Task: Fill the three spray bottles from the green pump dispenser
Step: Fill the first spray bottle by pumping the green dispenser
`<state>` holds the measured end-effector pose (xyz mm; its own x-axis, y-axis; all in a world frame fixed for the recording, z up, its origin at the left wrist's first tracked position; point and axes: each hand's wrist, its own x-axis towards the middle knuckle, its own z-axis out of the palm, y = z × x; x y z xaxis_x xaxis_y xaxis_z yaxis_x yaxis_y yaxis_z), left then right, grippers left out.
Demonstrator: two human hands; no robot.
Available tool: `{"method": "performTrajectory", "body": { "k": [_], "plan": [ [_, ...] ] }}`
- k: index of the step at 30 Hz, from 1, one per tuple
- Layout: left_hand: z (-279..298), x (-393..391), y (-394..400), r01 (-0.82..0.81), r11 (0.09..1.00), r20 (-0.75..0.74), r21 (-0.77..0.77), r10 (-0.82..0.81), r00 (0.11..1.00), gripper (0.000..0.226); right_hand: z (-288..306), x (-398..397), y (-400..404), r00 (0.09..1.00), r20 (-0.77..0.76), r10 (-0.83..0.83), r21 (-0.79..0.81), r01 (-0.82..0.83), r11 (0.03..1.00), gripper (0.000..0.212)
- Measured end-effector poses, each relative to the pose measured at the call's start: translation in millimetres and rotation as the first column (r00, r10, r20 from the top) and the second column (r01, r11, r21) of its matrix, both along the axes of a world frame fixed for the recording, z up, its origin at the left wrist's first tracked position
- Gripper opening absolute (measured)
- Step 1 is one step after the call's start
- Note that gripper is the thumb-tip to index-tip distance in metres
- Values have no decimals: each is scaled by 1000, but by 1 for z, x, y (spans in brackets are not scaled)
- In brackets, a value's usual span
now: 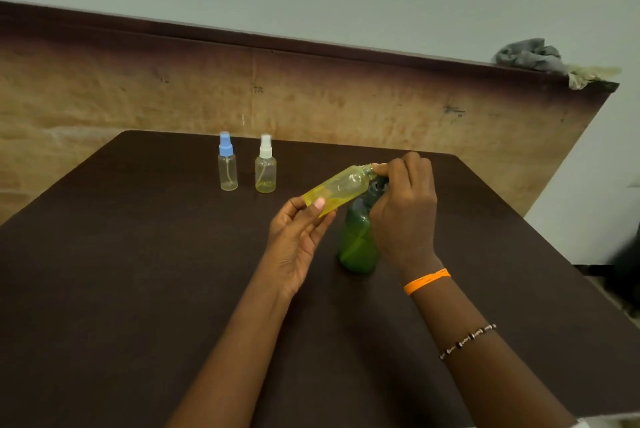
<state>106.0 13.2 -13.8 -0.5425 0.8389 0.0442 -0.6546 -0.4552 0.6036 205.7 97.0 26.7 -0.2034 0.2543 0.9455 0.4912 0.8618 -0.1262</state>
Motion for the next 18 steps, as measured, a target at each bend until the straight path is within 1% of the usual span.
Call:
{"method": "performTrajectory", "body": {
  "k": [2, 5, 7, 10, 12, 15, 18],
  "plan": [
    [-1, 0, 0, -4, 1000, 18, -15, 4, 1000, 19, -6, -2, 2, 1000, -21, -18, 2, 18, 1000, 23],
    [-1, 0, -1, 1, 1000, 29, -14, -1, 1000, 18, -4, -2, 1, 1000, -8, -30, 9, 30, 1000, 22],
    [0, 1, -1, 7, 1000, 21, -3, -7, 1000, 22, 5, 0, 0, 1000, 24, -2, -3, 2, 1000, 22],
    [2, 1, 0, 17, 1000, 10, 22, -17, 1000, 20, 16, 1, 1, 998, 39, 52, -27, -51, 998, 26],
    [2, 1, 0, 20, 1000, 13, 22, -20, 1000, 19, 11, 0, 1, 999, 4, 40, -37, -40, 999, 25],
    [1, -2, 0, 17, 1000, 30, 14, -17, 999, 23, -5, -5, 2, 999, -52, -11, -18, 10, 1000, 22],
    [0, -1, -2, 11, 1000, 34, 11, -12, 999, 23, -4, -4, 4, 999, -44, 8, -7, -8, 1000, 21]
  ]
}}
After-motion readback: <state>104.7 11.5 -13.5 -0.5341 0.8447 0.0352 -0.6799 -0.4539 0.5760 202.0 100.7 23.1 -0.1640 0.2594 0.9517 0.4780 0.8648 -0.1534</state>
